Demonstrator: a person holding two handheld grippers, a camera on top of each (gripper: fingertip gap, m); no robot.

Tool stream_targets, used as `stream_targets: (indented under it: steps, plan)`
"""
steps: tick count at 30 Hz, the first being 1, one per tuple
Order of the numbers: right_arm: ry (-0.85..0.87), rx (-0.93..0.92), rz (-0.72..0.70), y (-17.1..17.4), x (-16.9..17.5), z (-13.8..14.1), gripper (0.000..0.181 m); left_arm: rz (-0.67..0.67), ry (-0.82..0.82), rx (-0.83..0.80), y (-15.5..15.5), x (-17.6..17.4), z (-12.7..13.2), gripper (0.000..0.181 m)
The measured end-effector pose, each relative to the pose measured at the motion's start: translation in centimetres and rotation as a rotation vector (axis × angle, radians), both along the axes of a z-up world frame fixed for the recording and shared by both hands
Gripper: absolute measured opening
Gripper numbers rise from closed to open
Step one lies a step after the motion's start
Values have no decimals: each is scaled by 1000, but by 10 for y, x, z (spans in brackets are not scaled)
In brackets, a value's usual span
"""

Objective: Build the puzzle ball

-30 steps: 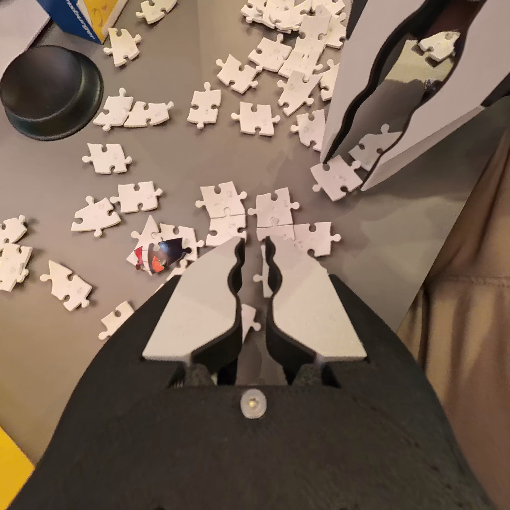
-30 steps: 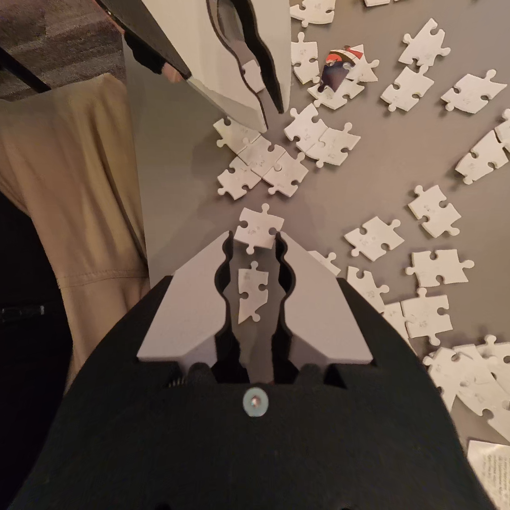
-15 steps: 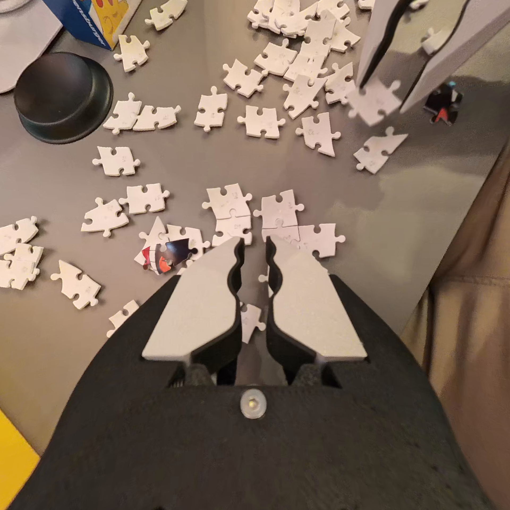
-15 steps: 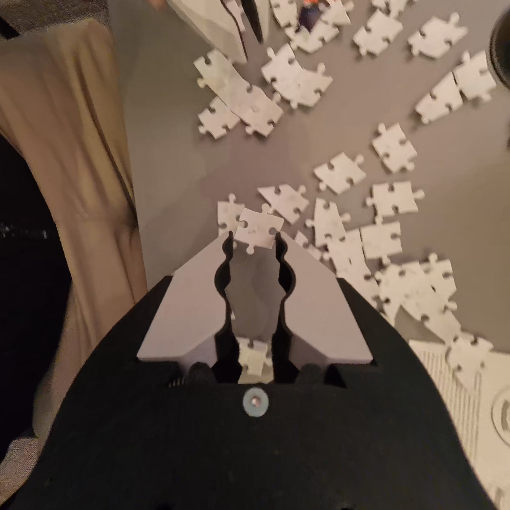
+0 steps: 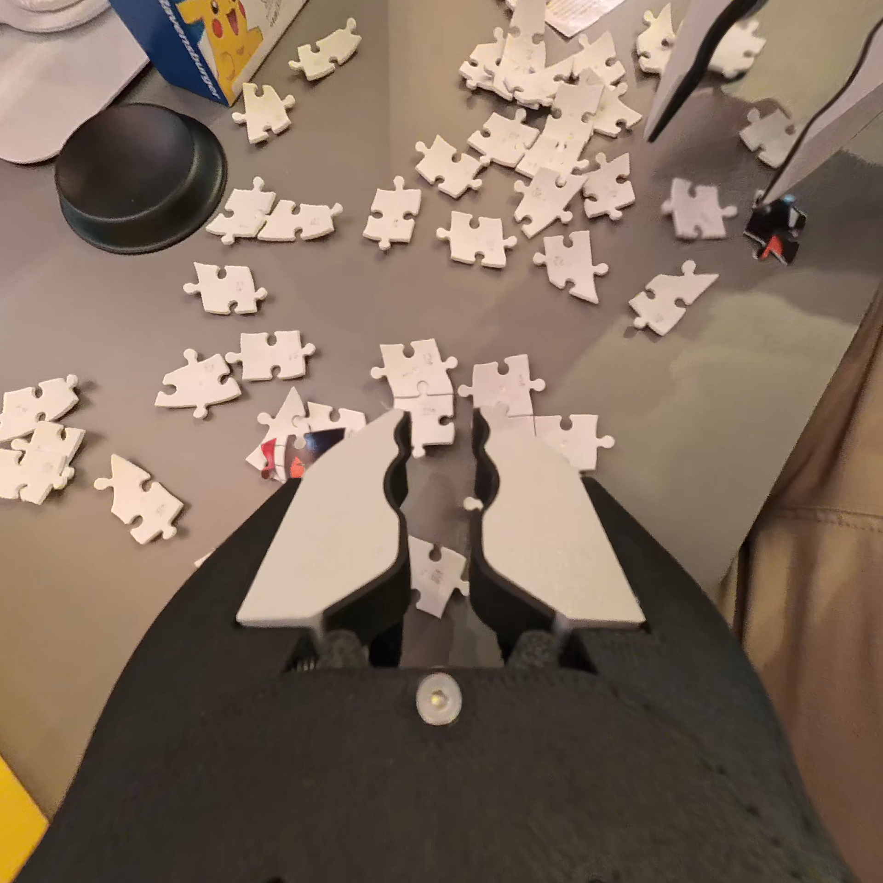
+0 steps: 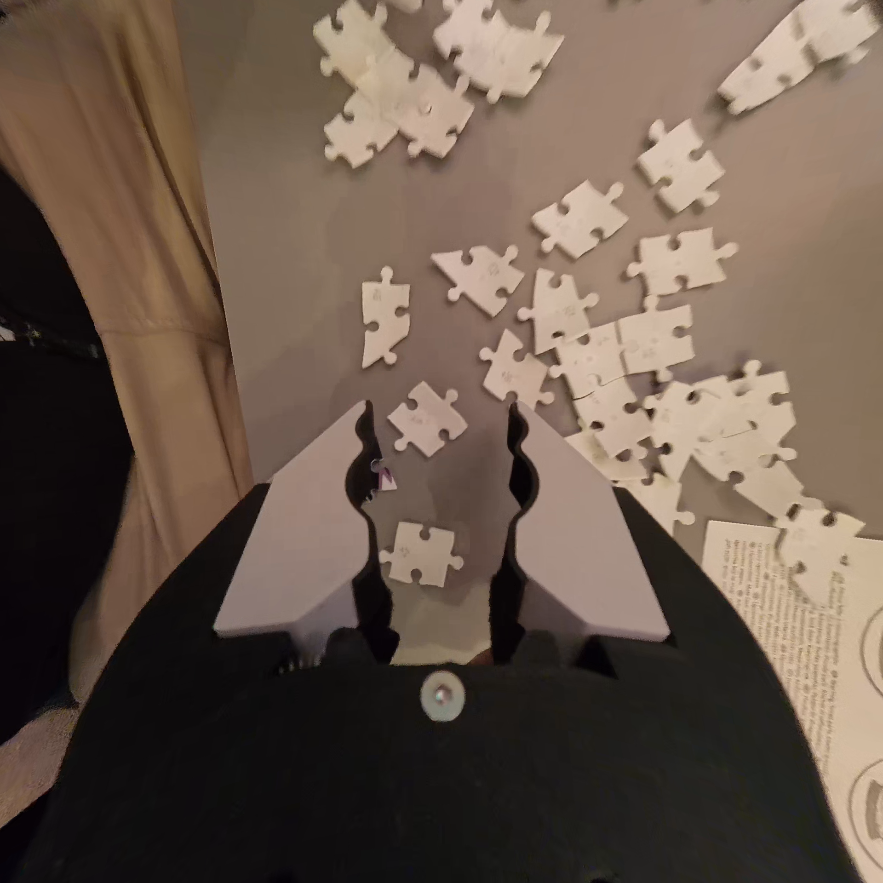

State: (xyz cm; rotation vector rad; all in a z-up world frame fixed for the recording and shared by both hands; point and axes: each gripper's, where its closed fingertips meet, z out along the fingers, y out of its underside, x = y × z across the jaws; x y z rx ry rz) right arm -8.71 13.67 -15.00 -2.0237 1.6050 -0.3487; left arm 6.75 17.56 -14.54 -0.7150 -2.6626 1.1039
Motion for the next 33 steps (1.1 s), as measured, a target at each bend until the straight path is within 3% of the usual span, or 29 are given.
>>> stream_targets:
  steps: [1,11,26,33]
  plan:
    - [-31,-5,-17,-4,4,4,53,8,8,-8,-1,1,1,24]
    - [-191,-70,-239,-58,46,19,49,61,41,-59,-10,9,11,33]
    - [-113,-105,-157,-72,114,-4,49,124,6,-115,-16,23,18,27]
    - [-144,-81,-201,-91,142,0,44,163,13,-139,-20,31,22,25]
